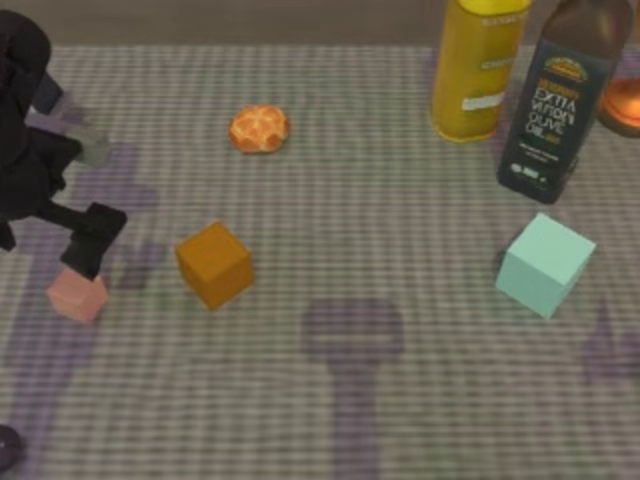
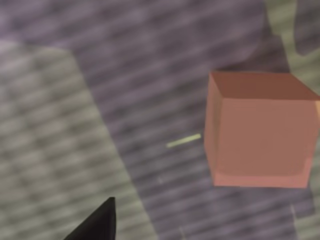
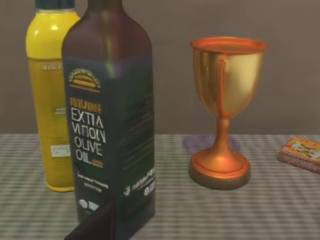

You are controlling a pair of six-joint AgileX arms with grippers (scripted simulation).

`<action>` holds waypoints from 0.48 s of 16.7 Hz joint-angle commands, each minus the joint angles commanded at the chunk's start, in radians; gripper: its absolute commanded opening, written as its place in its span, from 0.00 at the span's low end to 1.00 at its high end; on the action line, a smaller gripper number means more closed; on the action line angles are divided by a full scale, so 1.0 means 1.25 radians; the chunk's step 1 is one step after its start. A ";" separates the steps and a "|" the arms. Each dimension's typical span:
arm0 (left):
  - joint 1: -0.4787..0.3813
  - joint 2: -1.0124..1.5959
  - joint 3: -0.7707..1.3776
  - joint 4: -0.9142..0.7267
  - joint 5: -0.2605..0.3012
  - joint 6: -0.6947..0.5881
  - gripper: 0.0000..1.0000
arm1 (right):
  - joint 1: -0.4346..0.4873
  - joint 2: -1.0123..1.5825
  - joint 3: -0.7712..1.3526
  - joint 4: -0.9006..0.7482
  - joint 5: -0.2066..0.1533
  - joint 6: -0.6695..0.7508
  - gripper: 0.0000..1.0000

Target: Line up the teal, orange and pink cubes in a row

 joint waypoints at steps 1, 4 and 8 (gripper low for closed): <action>0.004 -0.002 -0.002 0.002 0.000 -0.001 1.00 | 0.000 0.000 0.000 0.000 0.000 0.000 1.00; 0.002 0.014 -0.022 0.034 0.000 0.002 1.00 | 0.000 0.000 0.000 0.000 0.000 0.000 1.00; 0.002 0.073 -0.086 0.165 0.000 0.002 1.00 | 0.000 0.000 0.000 0.000 0.000 0.000 1.00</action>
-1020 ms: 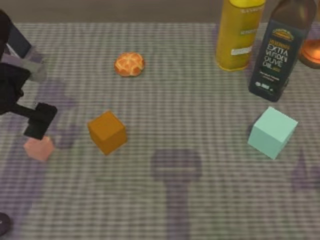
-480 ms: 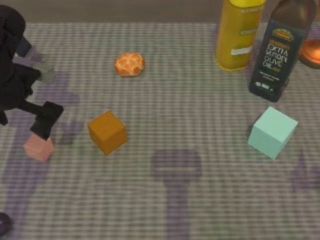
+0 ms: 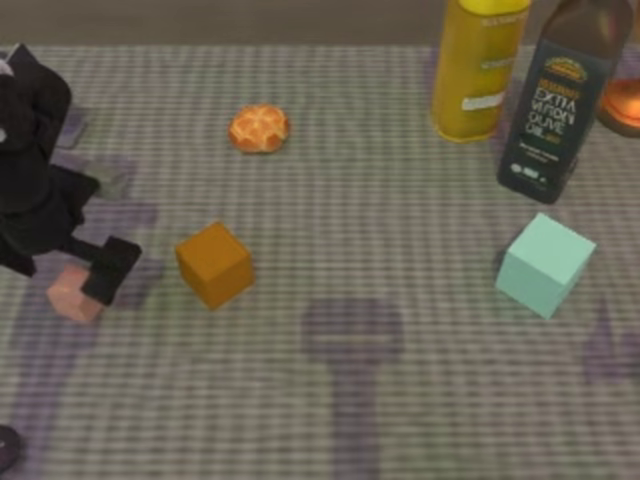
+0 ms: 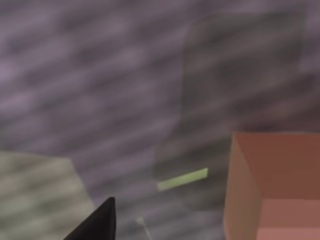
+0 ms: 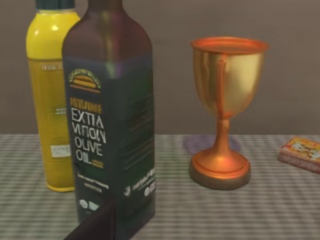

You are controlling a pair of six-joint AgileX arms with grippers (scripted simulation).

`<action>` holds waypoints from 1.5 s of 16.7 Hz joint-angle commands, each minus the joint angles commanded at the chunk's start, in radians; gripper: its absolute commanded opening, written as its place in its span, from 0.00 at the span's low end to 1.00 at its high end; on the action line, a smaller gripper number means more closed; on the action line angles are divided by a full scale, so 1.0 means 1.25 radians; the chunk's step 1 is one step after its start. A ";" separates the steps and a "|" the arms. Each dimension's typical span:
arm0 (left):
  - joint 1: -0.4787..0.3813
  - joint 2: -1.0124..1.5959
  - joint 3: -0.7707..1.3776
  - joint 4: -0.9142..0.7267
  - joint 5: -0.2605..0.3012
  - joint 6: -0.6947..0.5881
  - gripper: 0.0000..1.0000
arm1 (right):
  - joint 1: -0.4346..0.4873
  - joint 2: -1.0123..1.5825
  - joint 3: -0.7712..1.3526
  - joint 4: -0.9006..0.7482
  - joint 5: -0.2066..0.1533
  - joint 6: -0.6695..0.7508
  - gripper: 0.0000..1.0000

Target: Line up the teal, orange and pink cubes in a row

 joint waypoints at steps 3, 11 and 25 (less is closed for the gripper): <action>0.000 0.041 -0.043 0.082 0.000 0.001 1.00 | 0.000 0.000 0.000 0.000 0.000 0.000 1.00; 0.000 0.050 -0.051 0.095 0.000 0.001 0.77 | 0.000 0.000 0.000 0.000 0.000 0.000 1.00; 0.000 0.050 -0.051 0.095 0.000 0.001 0.00 | 0.000 0.000 0.000 0.000 0.000 0.000 1.00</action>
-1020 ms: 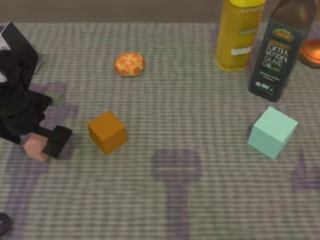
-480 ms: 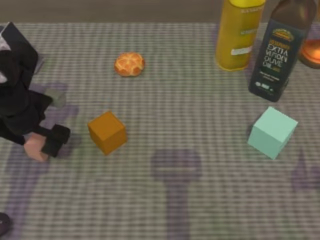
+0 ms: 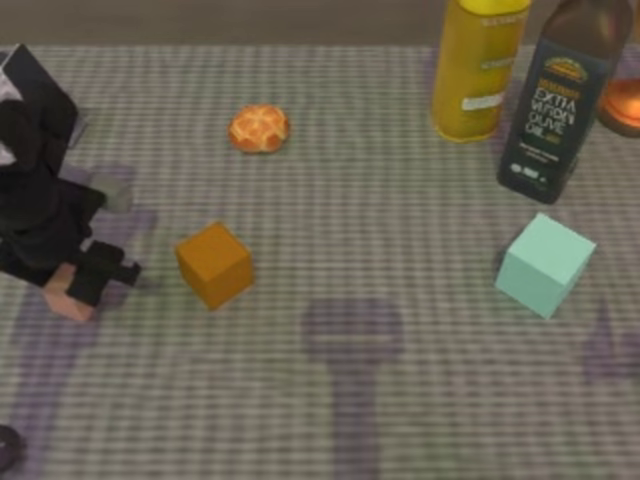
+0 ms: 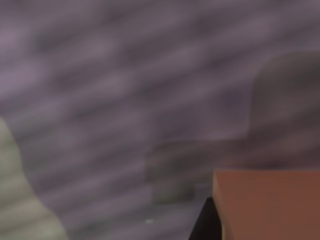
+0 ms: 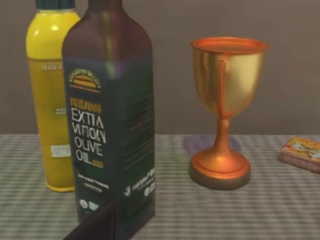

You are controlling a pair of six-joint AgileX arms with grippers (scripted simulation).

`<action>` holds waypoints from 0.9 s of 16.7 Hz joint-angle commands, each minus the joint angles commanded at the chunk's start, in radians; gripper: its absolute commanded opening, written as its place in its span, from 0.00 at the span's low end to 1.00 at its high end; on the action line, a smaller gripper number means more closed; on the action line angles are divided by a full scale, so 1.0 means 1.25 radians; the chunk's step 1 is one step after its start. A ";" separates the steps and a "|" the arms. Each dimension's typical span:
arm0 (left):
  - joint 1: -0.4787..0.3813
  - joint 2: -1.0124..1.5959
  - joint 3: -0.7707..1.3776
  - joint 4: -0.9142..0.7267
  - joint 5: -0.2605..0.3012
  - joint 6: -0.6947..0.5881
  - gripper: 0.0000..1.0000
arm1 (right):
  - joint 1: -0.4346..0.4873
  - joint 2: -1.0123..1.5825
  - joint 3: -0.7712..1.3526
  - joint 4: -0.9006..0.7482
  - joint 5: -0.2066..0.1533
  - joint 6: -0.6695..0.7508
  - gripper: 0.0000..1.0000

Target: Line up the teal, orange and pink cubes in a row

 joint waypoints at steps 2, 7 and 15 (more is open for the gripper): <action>0.000 0.000 0.000 0.000 0.000 0.000 0.00 | 0.000 0.000 0.000 0.000 0.000 0.000 1.00; 0.001 -0.038 0.022 -0.031 0.009 -0.005 0.00 | 0.000 0.000 0.000 0.000 0.000 0.000 1.00; 0.015 -0.124 0.124 -0.220 0.009 -0.008 0.00 | 0.000 0.000 0.000 0.000 0.000 0.000 1.00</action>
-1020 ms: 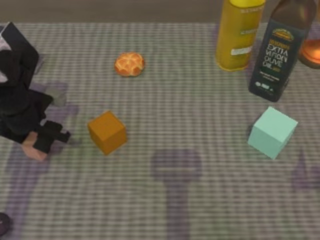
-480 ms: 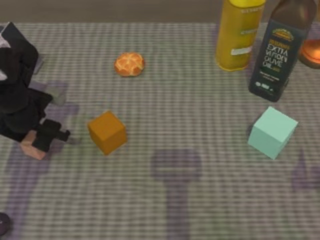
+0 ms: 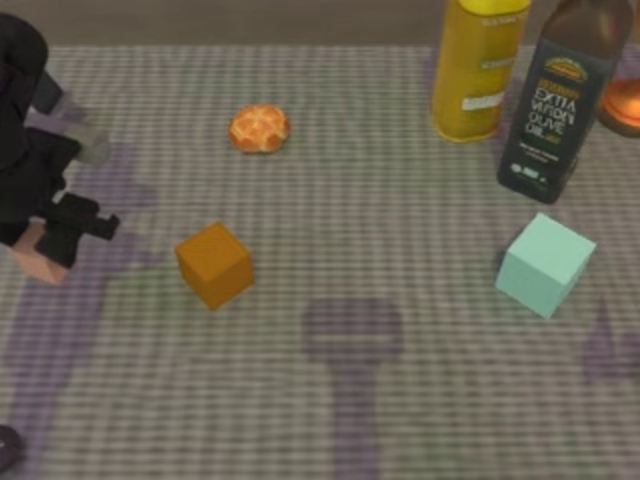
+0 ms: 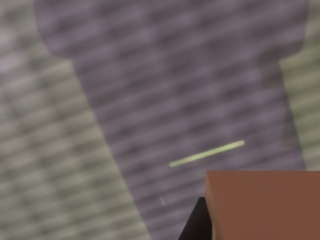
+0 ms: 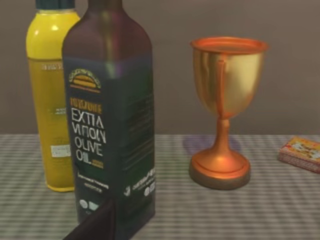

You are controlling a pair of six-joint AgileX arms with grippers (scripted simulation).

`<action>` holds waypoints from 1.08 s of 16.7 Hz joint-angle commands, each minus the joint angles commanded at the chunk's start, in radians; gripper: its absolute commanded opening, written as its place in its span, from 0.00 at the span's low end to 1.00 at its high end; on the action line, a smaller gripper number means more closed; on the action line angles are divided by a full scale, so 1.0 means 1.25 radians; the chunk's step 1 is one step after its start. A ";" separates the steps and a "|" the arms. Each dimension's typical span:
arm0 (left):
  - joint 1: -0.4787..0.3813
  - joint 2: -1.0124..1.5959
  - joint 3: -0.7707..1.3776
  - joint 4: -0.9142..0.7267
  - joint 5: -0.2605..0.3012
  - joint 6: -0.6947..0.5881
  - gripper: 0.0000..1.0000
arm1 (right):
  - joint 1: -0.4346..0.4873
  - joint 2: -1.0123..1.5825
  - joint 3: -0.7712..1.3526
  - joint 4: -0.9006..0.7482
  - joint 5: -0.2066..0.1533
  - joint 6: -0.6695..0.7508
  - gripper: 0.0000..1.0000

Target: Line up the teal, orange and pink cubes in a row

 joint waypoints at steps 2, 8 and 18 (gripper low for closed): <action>0.000 -0.001 0.001 -0.001 0.000 0.000 0.00 | 0.000 0.000 0.000 0.000 0.000 0.000 1.00; -0.051 0.029 0.039 -0.018 -0.002 -0.051 0.00 | 0.000 0.000 0.000 0.000 0.000 0.000 1.00; -0.480 0.227 0.349 -0.171 -0.017 -0.678 0.00 | 0.000 0.000 0.000 0.000 0.000 0.000 1.00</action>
